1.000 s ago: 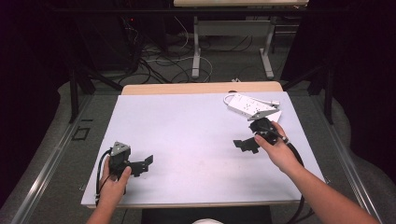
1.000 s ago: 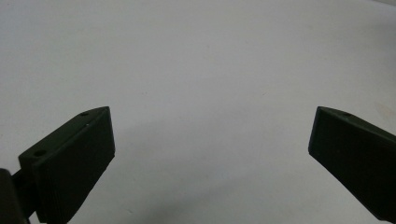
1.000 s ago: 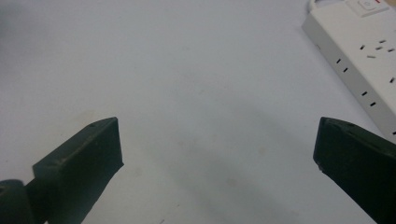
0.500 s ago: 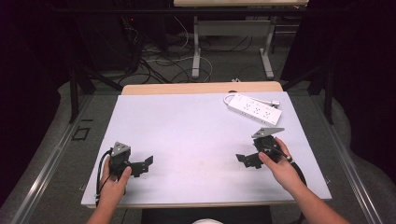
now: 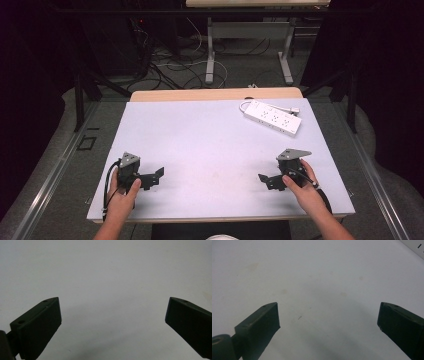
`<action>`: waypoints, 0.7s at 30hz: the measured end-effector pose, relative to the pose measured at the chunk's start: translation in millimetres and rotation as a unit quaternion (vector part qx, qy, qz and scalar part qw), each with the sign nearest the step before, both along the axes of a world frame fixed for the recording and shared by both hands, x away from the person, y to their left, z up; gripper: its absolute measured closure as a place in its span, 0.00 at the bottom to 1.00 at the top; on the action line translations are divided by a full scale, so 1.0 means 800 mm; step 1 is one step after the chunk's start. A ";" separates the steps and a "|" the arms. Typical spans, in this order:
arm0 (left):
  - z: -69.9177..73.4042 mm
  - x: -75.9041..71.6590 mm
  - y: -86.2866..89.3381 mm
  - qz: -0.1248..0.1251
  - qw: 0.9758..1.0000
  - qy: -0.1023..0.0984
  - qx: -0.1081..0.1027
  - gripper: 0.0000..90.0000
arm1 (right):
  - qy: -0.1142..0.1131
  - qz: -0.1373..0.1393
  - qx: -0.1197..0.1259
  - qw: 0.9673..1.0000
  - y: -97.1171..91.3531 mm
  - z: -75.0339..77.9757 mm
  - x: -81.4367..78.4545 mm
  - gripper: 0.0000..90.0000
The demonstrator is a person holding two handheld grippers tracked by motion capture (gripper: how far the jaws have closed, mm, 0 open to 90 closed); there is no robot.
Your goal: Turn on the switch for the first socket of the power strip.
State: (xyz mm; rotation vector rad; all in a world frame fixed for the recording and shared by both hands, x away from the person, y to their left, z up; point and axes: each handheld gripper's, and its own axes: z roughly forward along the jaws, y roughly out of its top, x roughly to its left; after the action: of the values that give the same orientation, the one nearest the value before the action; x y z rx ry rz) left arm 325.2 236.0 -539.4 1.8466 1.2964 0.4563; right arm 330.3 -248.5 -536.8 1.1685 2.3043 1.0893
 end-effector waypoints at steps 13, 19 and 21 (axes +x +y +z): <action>0.000 0.000 0.000 -0.002 1.000 0.001 0.002 0.00 | -0.004 -0.015 0.014 1.000 -0.015 -0.018 -0.006 0.04; 0.000 0.000 0.001 -0.004 1.000 0.004 0.005 0.00 | 0.002 -0.022 0.019 1.000 -0.017 -0.025 -0.008 0.04; 0.000 0.001 0.000 -0.005 1.000 0.004 0.005 0.00 | -0.001 -0.019 0.017 1.000 -0.016 -0.026 -0.007 0.04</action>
State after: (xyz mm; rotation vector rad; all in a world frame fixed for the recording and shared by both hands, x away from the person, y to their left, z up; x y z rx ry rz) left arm 325.8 236.3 -539.2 1.8639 1.2930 0.4513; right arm 324.9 -261.7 -558.0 1.2166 2.2611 1.1195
